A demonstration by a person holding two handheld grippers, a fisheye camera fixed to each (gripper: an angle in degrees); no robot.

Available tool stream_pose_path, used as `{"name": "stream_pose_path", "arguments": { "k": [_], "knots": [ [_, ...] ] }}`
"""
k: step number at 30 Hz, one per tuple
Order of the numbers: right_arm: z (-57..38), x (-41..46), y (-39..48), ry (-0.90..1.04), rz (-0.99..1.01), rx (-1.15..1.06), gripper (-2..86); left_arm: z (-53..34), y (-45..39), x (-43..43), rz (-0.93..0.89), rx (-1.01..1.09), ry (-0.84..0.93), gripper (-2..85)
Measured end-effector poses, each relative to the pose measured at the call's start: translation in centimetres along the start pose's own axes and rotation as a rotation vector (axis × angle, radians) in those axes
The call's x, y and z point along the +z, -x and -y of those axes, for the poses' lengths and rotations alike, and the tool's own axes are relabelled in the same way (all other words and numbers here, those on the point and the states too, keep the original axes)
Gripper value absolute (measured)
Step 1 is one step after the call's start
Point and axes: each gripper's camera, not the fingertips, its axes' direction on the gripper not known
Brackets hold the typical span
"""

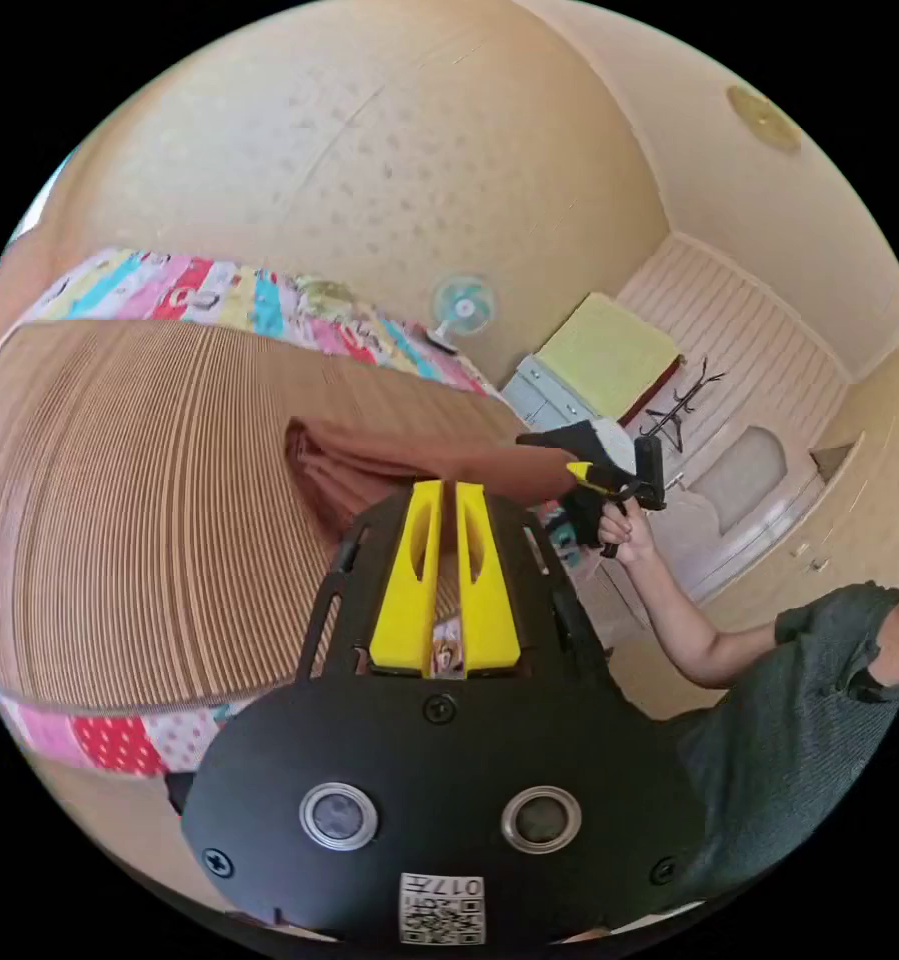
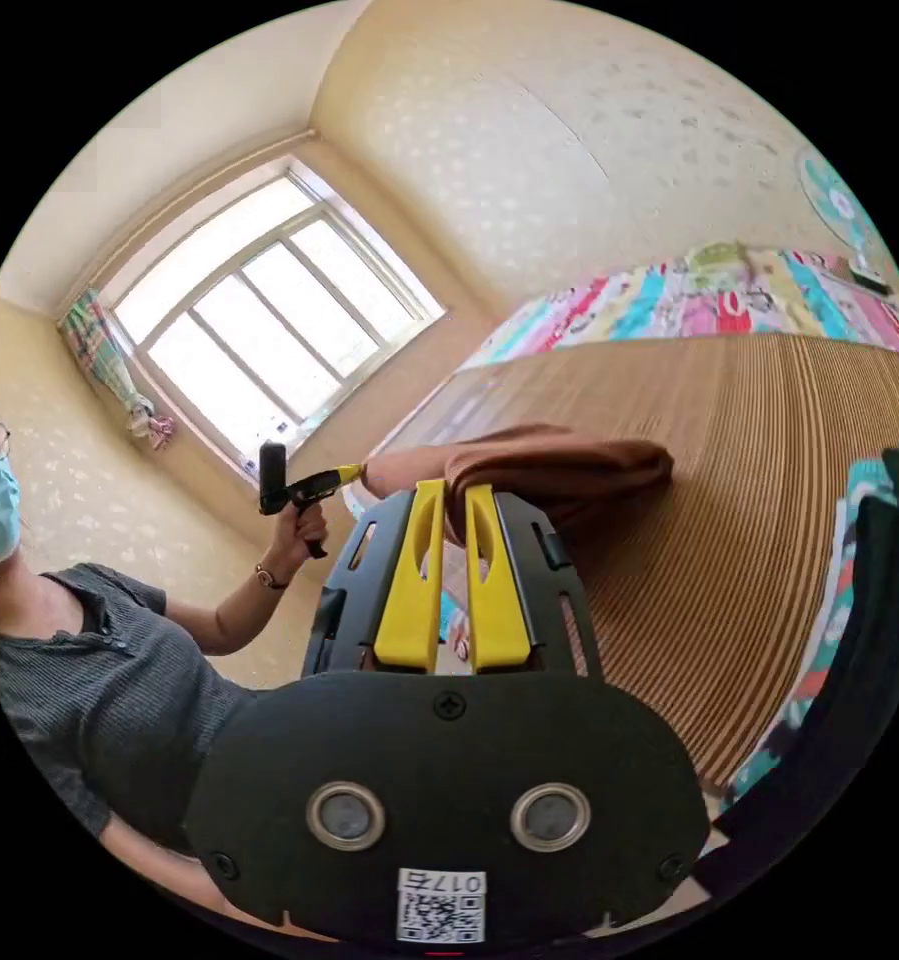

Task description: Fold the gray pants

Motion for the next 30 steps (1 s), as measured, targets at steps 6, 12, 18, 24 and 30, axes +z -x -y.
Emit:
{"name": "stream_pose_path", "arguments": {
  "k": [6,12,18,24,30],
  "knots": [
    [-14.6,5.5,-11.7,-0.032,0.226,0.503,3.5,-13.7,11.9,6.5,-0.083,-0.481,0.160,6.9],
    [-7.1,3.7,-12.9,-0.128,0.120,0.376,10.5,-4.3,13.0,8.4,-0.004,-0.342,0.176,13.5],
    [3.0,11.2,-15.6,0.052,-0.030,0.284,14.7,6.2,16.7,16.5,0.049,-0.301,0.276,14.7],
    [5.5,19.1,-15.5,0.099,0.075,0.270,11.1,6.5,18.9,14.6,0.137,-0.220,0.262,8.3],
    [6.2,34.8,-8.4,0.115,0.350,0.289,9.8,-2.0,26.5,-8.6,0.388,-0.488,-0.029,6.4]
  ]
}}
